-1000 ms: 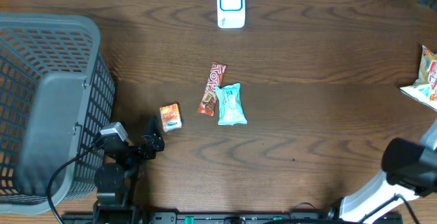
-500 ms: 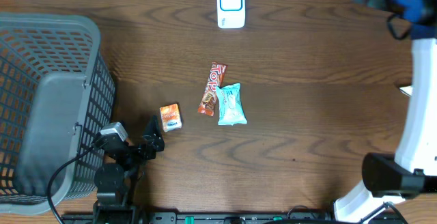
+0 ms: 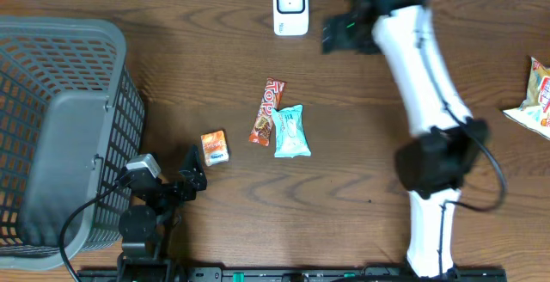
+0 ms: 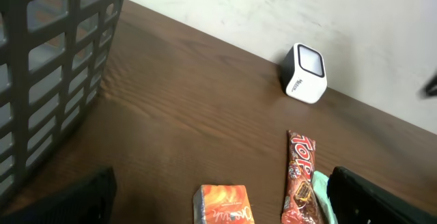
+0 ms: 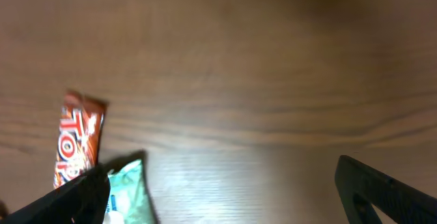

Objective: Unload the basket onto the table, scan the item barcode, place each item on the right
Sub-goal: 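Move the right gripper back toward the TOP bar and wipes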

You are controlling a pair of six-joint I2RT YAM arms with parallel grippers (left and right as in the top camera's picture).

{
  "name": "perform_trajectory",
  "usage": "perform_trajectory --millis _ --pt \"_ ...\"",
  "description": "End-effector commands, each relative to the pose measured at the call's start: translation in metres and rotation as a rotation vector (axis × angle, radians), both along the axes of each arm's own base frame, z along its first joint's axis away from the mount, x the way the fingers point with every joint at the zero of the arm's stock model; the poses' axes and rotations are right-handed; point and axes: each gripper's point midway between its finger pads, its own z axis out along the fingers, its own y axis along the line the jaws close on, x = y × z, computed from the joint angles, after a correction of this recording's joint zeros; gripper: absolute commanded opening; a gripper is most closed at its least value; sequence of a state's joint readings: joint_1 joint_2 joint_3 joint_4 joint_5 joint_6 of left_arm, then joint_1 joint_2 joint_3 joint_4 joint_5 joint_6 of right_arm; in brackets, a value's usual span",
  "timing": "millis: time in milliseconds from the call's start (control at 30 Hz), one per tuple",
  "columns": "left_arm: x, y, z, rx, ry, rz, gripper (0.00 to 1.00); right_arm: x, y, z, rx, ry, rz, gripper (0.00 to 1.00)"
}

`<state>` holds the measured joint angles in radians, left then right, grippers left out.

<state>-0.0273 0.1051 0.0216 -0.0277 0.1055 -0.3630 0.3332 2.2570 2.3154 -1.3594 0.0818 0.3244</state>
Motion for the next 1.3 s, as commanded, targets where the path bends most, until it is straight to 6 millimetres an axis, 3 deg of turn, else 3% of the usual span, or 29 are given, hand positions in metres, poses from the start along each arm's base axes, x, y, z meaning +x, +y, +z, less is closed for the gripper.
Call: perform_trajectory --millis 0,67,167,400,700,867,967,1100,1267 --pt "-0.002 0.000 -0.016 -0.010 0.050 -0.002 0.98 -0.016 0.040 -0.027 0.011 0.072 0.017 0.99" --pt "-0.002 0.000 -0.016 -0.010 0.050 -0.002 0.98 -0.029 0.066 -0.044 0.028 0.124 0.068 0.99" --pt "-0.002 0.000 -0.016 -0.010 0.050 -0.002 0.98 -0.045 0.088 -0.056 0.013 0.162 0.103 0.99" --pt "-0.002 0.000 -0.016 -0.009 0.050 -0.002 0.98 -0.067 0.129 -0.058 0.030 0.161 0.089 0.99" --pt "-0.002 0.000 -0.016 -0.010 0.050 -0.002 0.98 -0.065 0.132 -0.062 -0.015 0.121 0.101 0.99" --pt "-0.002 0.000 -0.016 -0.010 0.050 -0.002 0.98 -0.061 0.136 -0.079 -0.007 0.110 0.102 0.99" --pt "-0.002 0.000 -0.016 -0.010 0.050 -0.002 0.98 -0.070 0.135 -0.101 -0.026 0.140 0.111 0.99" --pt "-0.002 0.000 -0.016 -0.010 0.050 -0.002 0.98 -0.088 0.126 -0.122 -0.100 0.186 0.124 0.86" --pt "-0.002 0.000 -0.016 -0.009 0.050 -0.002 0.98 -0.097 0.124 -0.119 -0.181 0.172 0.149 0.83"
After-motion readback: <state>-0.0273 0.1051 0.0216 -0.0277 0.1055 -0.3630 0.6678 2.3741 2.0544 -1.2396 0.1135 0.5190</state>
